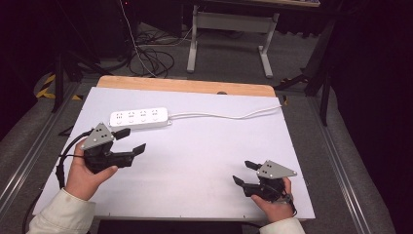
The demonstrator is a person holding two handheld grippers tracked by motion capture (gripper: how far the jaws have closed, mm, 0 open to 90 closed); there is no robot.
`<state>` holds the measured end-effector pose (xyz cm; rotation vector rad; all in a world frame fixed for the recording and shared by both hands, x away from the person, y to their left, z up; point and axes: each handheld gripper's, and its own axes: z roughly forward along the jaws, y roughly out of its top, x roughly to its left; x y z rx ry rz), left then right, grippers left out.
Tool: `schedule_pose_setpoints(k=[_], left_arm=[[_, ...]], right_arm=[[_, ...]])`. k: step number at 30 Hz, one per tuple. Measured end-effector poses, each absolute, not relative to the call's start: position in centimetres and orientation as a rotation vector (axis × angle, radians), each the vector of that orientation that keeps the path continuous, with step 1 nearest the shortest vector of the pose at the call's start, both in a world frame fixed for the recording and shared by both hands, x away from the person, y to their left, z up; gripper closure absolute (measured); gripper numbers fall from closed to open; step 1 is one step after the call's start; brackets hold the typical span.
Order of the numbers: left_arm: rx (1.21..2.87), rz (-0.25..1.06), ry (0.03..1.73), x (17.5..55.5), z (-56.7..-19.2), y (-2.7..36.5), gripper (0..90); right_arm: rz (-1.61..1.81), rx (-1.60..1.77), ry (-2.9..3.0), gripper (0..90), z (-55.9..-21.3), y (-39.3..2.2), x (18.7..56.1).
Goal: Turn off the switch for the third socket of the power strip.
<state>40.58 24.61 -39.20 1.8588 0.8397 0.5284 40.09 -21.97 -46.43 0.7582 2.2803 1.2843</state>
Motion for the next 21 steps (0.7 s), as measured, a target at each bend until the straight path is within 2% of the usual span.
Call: schedule_pose_setpoints(k=[6,21], left_arm=[[1.807,0.464,0.829,40.0,-40.8,25.4,26.2],[1.816,0.452,0.792,39.1,-44.7,26.8,25.2]], right_arm=[[1.289,0.754,2.284,32.5,-46.4,-21.9,40.0],[1.297,0.753,2.29,33.4,-46.4,-21.9,40.0]])
